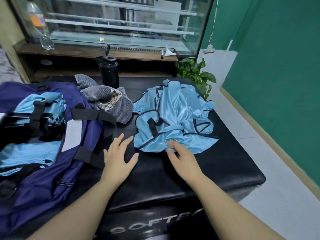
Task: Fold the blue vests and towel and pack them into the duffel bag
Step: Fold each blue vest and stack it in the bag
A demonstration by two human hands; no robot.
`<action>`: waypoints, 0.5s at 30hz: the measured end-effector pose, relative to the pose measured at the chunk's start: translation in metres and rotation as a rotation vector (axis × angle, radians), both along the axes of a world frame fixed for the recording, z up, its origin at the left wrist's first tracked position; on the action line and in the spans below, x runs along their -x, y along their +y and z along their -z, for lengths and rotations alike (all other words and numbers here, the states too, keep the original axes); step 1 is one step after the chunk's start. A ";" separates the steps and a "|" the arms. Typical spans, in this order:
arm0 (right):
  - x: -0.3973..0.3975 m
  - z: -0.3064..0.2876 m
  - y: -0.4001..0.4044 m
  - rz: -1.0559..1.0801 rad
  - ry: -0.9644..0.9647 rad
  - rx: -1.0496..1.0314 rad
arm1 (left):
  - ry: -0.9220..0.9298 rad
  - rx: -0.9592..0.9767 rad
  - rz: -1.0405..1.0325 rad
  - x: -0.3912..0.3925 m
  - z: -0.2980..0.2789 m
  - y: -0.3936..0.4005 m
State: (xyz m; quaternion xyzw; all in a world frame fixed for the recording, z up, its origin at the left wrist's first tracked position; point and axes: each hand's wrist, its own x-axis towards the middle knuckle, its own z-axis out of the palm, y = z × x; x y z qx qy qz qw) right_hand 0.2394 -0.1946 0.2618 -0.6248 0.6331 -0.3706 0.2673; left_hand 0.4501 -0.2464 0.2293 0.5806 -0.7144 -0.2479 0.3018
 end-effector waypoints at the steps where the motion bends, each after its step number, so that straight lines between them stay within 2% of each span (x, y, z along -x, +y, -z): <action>1: -0.006 -0.005 0.004 -0.004 -0.049 -0.033 | 0.054 -0.017 -0.028 0.005 -0.004 0.007; 4: -0.025 -0.014 0.010 -0.024 -0.100 -0.071 | 0.179 -0.091 -0.020 0.021 -0.018 0.022; 7: -0.039 -0.022 0.017 -0.071 -0.144 -0.153 | 0.205 -0.238 0.059 0.026 -0.026 0.025; 10: -0.043 -0.025 0.026 -0.130 -0.156 -0.217 | 0.117 -0.326 0.064 0.019 -0.033 0.030; 13: -0.040 -0.027 0.034 -0.112 -0.219 -0.257 | 0.005 -0.294 0.132 0.011 -0.039 0.041; 15: -0.034 -0.023 0.037 -0.035 -0.191 -0.246 | -0.003 -0.257 0.169 0.007 -0.044 0.048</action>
